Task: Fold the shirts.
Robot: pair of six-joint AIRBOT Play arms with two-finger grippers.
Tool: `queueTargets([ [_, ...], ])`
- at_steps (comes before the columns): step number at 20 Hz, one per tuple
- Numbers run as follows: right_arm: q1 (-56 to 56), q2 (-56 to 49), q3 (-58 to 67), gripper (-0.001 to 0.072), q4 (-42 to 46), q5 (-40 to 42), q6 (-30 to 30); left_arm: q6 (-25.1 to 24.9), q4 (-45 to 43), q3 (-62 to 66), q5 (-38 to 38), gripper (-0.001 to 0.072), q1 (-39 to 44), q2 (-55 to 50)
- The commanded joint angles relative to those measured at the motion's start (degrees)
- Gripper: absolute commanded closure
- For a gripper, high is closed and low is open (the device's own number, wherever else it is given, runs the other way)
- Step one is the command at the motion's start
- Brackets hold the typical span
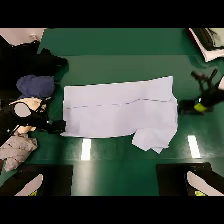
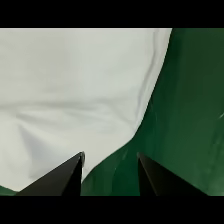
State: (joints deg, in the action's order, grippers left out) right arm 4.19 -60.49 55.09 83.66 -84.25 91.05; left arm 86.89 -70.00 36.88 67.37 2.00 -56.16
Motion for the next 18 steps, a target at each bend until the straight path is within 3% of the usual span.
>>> queueTargets([
  [1,-0.02,6.49,-13.75,0.0312,-0.13,-0.42,0.63,-0.37,-0.02,1.68,-0.26,0.0685,-0.02,0.04],
  [2,-0.02,7.82,-16.50,0.0232,-0.11,0.44,1.01,-0.37,0.00,1.68,-0.35,0.0685,-0.02,0.04],
  [3,-0.02,8.98,-18.99,0.0209,-0.15,1.46,1.92,-0.37,0.02,1.68,-0.33,0.0685,-0.02,0.04],
  [9,-0.02,10.84,-27.91,0.0213,-10.05,12.83,4.50,-0.39,0.15,1.68,-0.04,0.0685,-0.02,0.04],
  [14,-0.02,5.77,-28.30,0.0266,-10.69,16.22,5.18,-1.81,0.22,1.68,1.20,0.0685,-0.02,0.04],
  [15,-0.02,5.16,-28.30,0.0290,-10.69,16.79,5.18,-1.81,0.22,1.68,1.20,0.0685,-0.02,0.04],
  [17,-0.02,5.27,-28.30,0.0533,-10.64,17.92,5.16,-1.81,0.22,1.68,1.20,0.0685,-0.02,0.04],
  [18,-0.02,6.10,-28.30,0.0589,-10.51,18.71,5.11,-1.81,0.22,1.68,1.20,0.0685,-0.02,0.04],
])
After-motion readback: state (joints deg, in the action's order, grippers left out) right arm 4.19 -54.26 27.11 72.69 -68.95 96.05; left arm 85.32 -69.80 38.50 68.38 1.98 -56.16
